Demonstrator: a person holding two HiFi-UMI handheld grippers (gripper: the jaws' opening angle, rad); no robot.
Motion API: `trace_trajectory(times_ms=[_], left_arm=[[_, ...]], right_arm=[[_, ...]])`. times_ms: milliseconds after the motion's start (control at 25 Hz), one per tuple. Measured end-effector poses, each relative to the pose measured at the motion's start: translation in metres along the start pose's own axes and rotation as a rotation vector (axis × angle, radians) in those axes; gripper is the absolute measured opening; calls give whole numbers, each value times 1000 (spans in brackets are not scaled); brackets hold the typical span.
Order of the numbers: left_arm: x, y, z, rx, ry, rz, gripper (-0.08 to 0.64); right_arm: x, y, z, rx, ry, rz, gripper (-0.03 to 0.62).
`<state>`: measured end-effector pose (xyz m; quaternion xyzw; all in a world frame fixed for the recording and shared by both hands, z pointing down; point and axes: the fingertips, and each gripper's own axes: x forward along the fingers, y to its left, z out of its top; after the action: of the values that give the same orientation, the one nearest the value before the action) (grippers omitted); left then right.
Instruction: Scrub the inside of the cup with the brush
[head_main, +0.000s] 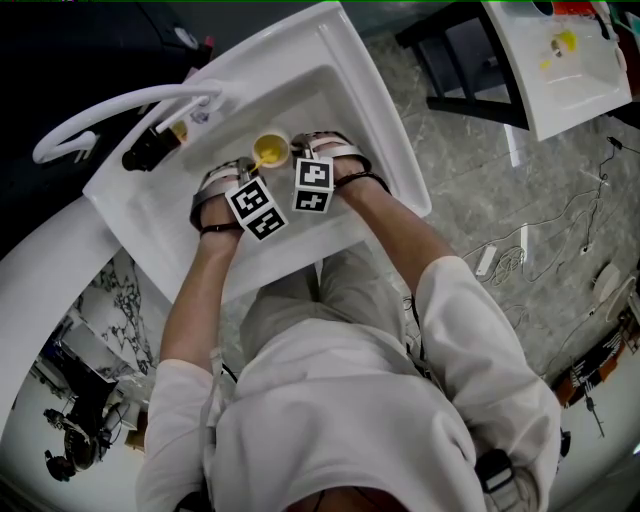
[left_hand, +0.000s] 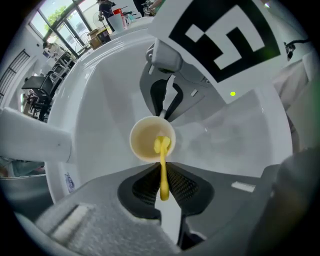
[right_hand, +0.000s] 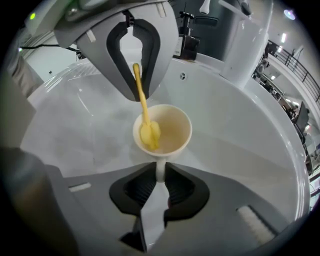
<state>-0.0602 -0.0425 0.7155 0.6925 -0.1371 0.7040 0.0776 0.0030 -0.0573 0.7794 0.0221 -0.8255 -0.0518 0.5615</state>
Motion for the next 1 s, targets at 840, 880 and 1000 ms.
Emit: trace_trajectory(times_ms=[840, 880, 1000], left_arm=[[3, 37, 5, -101, -33, 14, 40], [4, 35, 2, -97, -28, 8, 40], [7, 26, -1, -79, -20, -17, 40]], right_arm=[[-1, 0, 2, 26, -28, 7, 51], [-2, -1, 3, 28, -31, 9, 51], [-3, -3, 4, 30, -35, 13, 51]])
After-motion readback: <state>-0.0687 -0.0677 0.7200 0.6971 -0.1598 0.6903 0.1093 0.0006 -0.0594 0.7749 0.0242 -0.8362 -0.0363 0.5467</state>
